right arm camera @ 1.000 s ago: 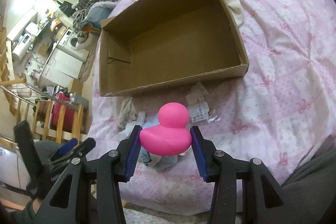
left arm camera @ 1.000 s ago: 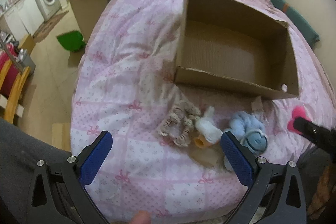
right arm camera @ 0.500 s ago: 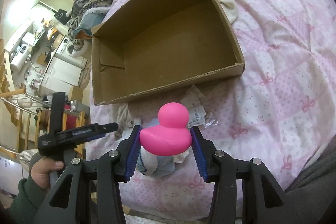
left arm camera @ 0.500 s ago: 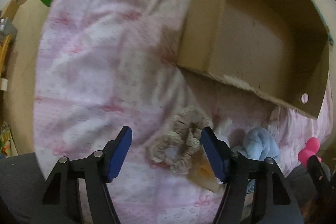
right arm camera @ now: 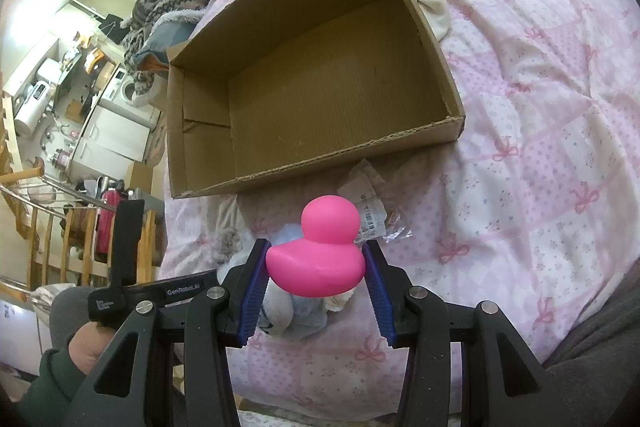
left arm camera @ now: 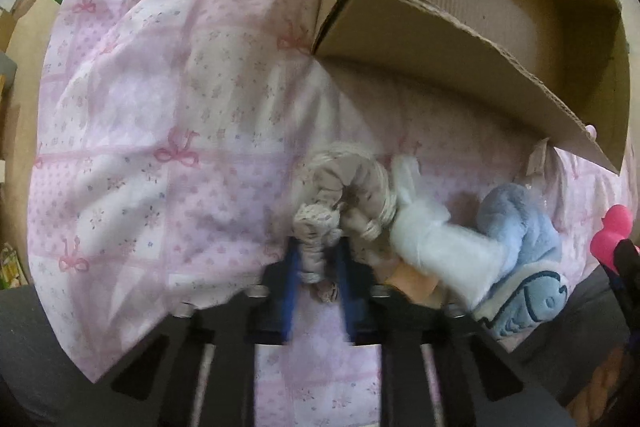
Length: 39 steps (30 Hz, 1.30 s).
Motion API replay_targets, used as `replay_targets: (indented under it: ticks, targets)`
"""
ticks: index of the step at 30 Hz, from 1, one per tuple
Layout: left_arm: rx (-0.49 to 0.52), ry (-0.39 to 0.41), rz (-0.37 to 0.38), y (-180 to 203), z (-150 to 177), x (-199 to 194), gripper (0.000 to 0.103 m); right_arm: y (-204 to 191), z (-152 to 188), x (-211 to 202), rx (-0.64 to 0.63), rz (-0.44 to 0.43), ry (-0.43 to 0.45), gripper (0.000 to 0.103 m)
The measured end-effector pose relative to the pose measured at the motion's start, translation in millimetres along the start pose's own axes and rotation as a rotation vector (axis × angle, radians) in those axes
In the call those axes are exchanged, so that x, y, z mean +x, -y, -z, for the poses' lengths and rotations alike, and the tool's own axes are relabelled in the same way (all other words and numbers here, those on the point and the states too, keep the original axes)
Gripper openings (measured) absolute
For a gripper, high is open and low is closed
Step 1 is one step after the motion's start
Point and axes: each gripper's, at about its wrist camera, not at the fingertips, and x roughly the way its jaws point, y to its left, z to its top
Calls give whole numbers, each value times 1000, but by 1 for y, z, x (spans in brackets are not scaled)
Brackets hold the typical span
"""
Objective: Organize soft objects
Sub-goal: 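Grasp the beige lace scrunchie with the left gripper while the right gripper lifts the duck, then carry the scrunchie with the left gripper while the right gripper carries the duck over the box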
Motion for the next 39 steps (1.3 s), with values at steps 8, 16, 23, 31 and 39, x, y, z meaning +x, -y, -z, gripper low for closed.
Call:
replay_targets:
  ticks: [8,16,23,31,39]
  targets:
    - [4,134,-50,-15,26,-44,8,2,0,-3,9,-6,14,49]
    - [-26,257,-51,-7,48,-80,8,0,1,-3,-22,-3,21,49]
    - [-59,377,-66,1,49,-96,8,-9,0,-11,-69,18,64,49]
    - [41,546,-39,30,34,-149,8,-25,-12,-36,-134,32,134,49]
    - [100,645,-33,57,-8,-182,8,-50,-53,-51,-220,36,225,49]
